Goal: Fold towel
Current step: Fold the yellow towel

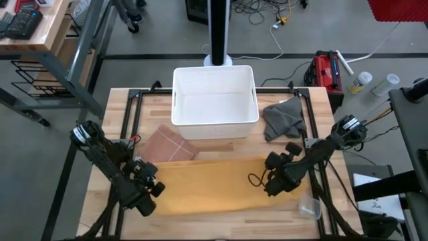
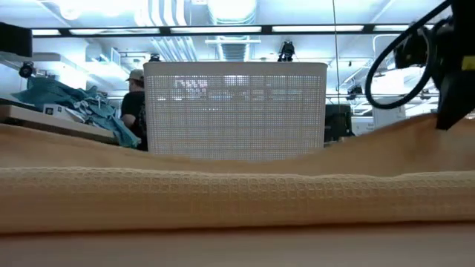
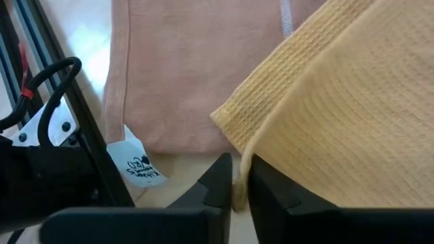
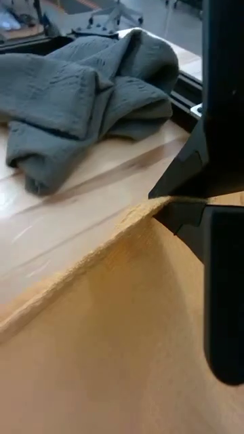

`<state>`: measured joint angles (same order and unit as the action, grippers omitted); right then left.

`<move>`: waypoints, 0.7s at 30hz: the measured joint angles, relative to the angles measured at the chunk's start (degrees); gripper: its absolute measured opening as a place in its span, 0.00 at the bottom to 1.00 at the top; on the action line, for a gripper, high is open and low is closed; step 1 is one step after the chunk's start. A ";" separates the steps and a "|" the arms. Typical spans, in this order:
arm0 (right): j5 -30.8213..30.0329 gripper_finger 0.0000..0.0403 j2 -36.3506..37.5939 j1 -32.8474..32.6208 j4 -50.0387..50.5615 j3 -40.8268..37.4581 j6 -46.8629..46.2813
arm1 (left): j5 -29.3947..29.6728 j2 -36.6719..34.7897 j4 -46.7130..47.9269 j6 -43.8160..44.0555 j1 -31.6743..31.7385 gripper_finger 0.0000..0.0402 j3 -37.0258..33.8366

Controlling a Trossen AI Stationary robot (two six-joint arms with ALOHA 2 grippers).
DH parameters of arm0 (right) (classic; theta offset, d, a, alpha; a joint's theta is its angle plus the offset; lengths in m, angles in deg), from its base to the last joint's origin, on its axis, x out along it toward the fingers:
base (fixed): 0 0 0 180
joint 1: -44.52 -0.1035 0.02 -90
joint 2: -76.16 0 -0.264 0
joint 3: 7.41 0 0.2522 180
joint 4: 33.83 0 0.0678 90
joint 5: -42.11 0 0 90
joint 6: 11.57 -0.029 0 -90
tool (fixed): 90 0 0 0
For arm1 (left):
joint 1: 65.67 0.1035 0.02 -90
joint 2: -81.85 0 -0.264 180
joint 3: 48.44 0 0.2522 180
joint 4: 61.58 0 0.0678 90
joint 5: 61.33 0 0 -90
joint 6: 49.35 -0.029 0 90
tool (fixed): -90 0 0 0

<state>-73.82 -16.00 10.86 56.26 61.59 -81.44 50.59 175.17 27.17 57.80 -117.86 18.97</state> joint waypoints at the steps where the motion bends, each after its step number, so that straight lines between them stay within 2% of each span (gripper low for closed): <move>1: -0.06 0.02 0.00 0.36 0.13 -0.33 -0.31 | 0.02 0.00 -0.04 0.04 0.02 0.09 -0.05; 10: 3.33 0.20 0.21 0.75 3.49 1.04 -2.10 | 0.01 -0.02 -0.30 0.08 0.22 0.25 0.08; 17: 3.34 0.34 2.83 -2.46 8.85 6.69 -1.97 | 0.29 -1.41 -1.97 -1.75 0.22 0.31 5.06; 19: 2.69 0.37 4.42 -4.62 7.37 7.78 -1.43 | 3.52 -1.62 -6.35 -4.17 0.22 0.32 7.15; 21: 1.79 0.38 6.07 -7.07 4.16 8.13 -1.44 | 9.20 -1.64 -12.75 -8.09 0.32 0.32 8.41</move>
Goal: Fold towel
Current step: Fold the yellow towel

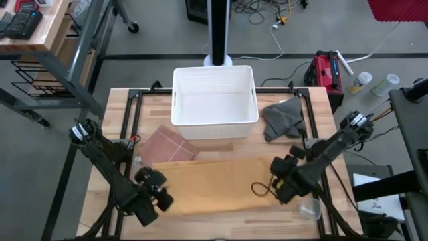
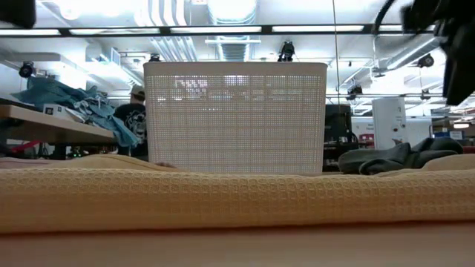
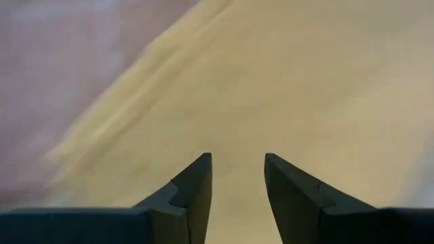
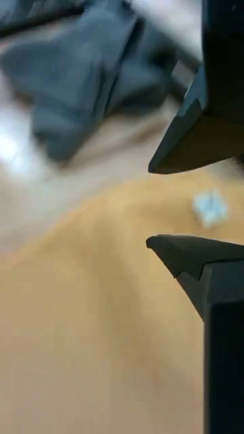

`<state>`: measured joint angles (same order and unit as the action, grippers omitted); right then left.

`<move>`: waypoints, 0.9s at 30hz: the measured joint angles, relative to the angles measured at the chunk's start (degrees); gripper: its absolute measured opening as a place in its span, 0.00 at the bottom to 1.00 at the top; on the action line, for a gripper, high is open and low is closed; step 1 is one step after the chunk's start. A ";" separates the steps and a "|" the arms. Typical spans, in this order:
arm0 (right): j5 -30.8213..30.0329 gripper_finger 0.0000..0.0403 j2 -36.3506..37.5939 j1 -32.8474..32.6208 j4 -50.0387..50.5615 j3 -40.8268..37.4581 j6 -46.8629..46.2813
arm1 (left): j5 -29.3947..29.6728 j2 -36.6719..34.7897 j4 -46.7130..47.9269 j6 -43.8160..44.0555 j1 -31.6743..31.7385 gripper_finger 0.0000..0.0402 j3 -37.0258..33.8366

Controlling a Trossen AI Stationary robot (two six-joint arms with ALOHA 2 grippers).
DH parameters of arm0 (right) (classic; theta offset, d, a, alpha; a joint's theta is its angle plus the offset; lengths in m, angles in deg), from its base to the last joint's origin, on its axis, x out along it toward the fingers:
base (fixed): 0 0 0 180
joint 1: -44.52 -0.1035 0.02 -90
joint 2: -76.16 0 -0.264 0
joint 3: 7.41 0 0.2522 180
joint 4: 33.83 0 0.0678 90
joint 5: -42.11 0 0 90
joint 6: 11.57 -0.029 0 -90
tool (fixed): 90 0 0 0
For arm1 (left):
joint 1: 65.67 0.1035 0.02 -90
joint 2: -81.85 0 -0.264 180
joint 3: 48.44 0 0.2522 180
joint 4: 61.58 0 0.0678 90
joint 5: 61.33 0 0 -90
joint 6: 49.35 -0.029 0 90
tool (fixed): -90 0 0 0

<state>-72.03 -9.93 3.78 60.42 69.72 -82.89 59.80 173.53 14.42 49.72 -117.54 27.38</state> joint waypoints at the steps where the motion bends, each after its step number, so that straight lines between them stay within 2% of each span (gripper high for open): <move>1: -0.58 0.38 0.77 -1.16 -2.32 -0.02 -0.31 | 3.05 0.07 -3.70 -2.30 0.16 0.31 0.07; 5: -3.77 0.37 2.23 -4.68 -10.66 -1.63 -2.92 | 11.91 1.76 -17.66 -15.10 2.05 0.29 -0.47; 9: -4.40 0.34 1.28 -6.49 -14.89 -2.27 -3.73 | 12.46 4.60 -27.08 -26.06 6.14 0.25 -0.87; 12: -4.55 0.31 -0.01 -6.99 -17.21 -2.29 -4.25 | 8.91 7.62 -31.06 -30.40 8.88 0.22 -0.91; 18: -4.57 0.26 -2.18 -7.15 -18.45 -2.29 -5.09 | -4.03 14.92 -30.90 -29.36 10.64 0.19 -1.02; 22: -4.53 0.22 -2.78 -7.15 -18.85 -2.29 -5.19 | -7.52 16.72 -30.41 -27.18 10.67 0.18 -0.73; 27: -4.53 0.19 -2.86 -7.15 -19.32 -2.27 -5.14 | -10.93 15.75 -28.68 -23.55 10.74 0.14 -0.76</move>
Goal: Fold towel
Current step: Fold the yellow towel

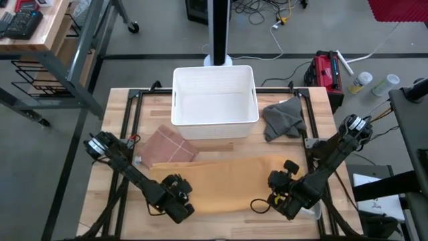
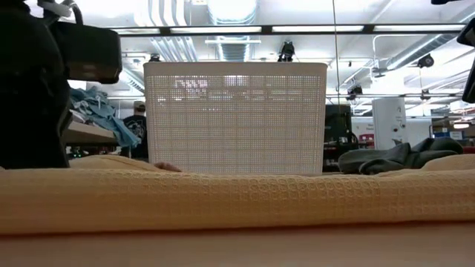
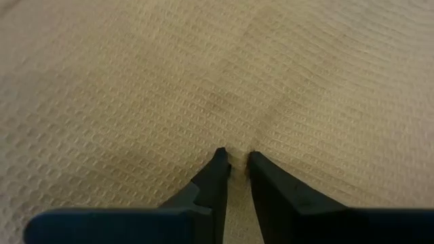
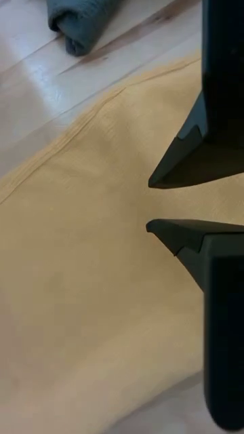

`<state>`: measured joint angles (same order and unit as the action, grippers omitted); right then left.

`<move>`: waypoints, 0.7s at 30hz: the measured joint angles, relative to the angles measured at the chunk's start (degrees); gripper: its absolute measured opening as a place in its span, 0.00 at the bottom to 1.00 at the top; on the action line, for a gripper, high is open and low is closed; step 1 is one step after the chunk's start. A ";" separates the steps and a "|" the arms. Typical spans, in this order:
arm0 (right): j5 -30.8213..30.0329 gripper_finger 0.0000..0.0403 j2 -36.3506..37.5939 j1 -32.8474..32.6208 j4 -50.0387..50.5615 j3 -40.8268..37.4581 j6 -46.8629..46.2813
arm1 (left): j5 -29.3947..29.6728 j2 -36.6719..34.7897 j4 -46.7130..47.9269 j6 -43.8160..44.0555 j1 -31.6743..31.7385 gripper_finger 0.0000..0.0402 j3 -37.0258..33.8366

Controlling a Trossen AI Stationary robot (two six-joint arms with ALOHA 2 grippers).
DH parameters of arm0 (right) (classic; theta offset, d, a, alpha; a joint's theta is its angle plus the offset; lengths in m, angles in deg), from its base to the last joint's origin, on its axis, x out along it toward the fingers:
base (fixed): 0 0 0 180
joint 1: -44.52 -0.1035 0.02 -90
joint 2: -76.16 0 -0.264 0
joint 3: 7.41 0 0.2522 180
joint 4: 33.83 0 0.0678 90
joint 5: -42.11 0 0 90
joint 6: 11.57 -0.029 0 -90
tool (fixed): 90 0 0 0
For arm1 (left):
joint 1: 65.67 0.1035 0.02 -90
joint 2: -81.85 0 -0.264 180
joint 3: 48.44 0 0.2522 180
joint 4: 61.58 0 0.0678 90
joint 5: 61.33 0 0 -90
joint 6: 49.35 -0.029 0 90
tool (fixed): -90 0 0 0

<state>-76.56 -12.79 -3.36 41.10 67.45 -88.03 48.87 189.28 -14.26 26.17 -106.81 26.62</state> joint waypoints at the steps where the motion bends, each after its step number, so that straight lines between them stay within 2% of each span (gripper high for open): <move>1: 0.00 0.18 0.00 0.00 0.01 0.04 0.06 | -1.15 -0.13 0.77 1.12 0.08 0.13 0.00; 9: 0.09 0.11 0.00 0.00 -0.17 0.37 1.51 | -6.37 -0.23 1.98 3.92 1.49 0.09 -0.04; 12: 0.11 0.08 0.00 0.00 -0.13 0.37 2.27 | -8.30 -0.45 3.61 8.22 1.52 0.09 -0.02; 19: 0.20 0.03 -0.05 0.74 -0.02 0.37 4.04 | -9.16 -2.90 5.19 11.36 1.45 0.08 -0.31; 21: 0.13 0.01 -0.72 1.49 -0.05 0.37 3.86 | -12.65 -4.04 8.82 14.22 1.48 0.07 -0.50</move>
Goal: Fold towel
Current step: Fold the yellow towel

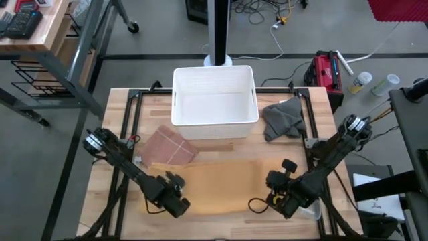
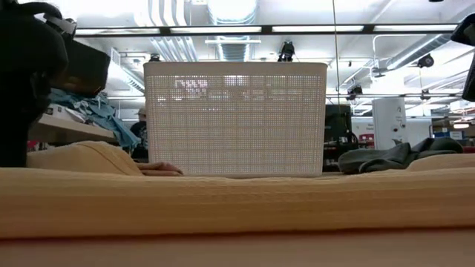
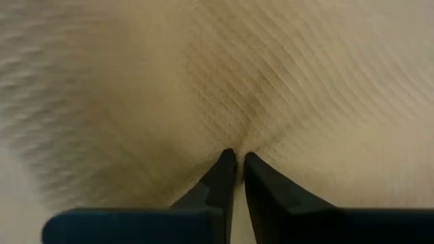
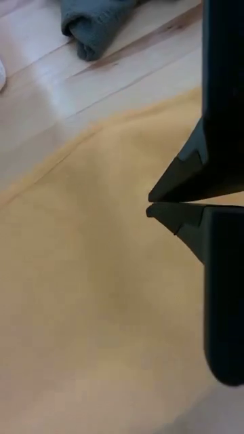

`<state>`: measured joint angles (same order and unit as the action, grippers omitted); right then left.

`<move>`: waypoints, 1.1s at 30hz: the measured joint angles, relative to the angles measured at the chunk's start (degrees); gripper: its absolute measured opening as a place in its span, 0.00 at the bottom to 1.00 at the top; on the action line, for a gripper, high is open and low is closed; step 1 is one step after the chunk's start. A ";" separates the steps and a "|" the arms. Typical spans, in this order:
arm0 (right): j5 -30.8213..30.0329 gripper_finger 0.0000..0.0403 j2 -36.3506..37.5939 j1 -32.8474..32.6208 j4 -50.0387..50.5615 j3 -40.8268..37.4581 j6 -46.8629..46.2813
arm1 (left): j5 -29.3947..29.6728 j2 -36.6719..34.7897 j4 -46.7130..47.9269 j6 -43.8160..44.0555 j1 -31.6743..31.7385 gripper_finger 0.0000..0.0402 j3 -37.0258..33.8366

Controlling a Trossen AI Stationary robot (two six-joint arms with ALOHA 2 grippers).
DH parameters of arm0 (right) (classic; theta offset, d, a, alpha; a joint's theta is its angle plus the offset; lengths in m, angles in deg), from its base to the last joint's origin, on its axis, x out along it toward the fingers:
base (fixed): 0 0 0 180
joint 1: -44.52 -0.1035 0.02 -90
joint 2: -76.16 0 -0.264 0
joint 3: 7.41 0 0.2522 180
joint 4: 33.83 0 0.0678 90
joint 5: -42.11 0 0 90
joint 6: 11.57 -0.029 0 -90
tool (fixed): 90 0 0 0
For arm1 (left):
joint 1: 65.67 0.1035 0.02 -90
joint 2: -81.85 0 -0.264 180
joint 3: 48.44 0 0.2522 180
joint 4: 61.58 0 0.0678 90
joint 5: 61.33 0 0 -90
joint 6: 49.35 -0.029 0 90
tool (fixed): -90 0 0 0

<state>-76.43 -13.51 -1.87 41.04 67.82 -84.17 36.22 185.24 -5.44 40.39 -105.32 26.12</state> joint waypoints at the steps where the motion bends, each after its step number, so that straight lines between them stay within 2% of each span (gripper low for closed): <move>1: 0.02 0.01 -0.58 0.26 -0.18 -0.09 -0.17 | -2.45 -0.50 2.33 1.69 -0.09 0.06 -0.06; 4: 0.06 0.01 -2.99 0.99 -1.29 -0.38 -0.31 | -7.79 -1.44 8.02 5.19 -1.64 0.04 -0.11; 7: 0.59 0.00 -5.95 1.83 -5.70 -0.49 0.52 | -8.01 -2.72 9.54 6.90 -3.58 0.01 -0.09; 12: 2.92 0.00 -9.76 4.36 -14.32 0.25 6.97 | -6.12 -4.87 7.99 9.37 -5.89 0.01 1.43; 14: 2.74 0.00 -9.95 5.12 -14.82 1.02 8.48 | -2.99 -5.09 7.85 9.29 -6.56 0.01 3.57; 16: 2.50 0.00 -9.16 5.66 -14.28 1.24 9.71 | 3.17 -5.09 6.68 6.78 -6.87 0.01 6.01; 20: 2.71 0.00 -5.19 5.53 -11.35 1.66 10.28 | 18.91 -4.41 -0.66 -5.39 -6.26 0.00 9.55; 22: 3.21 0.00 -2.91 4.55 -9.23 1.40 8.99 | 23.54 -3.56 -3.69 -12.11 -5.01 0.00 10.89; 24: 3.99 0.00 -0.41 3.31 -6.48 0.92 6.56 | 25.32 -2.30 -6.77 -17.70 -3.14 0.01 12.18; 29: 6.27 0.00 2.91 0.53 -1.96 -0.79 -2.82 | 24.42 1.98 -14.64 -29.53 2.82 0.00 13.55; 31: 8.54 0.00 2.93 0.05 -2.74 -1.89 -4.18 | 20.32 3.67 -15.90 -33.08 5.39 0.00 13.55; 33: 9.82 0.00 2.47 -0.18 -3.60 -3.18 -4.36 | 13.06 5.26 -15.37 -32.83 7.61 0.01 13.53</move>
<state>-66.61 -11.04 -2.04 37.44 64.64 -88.54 49.28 190.50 -20.80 7.55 -97.71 39.64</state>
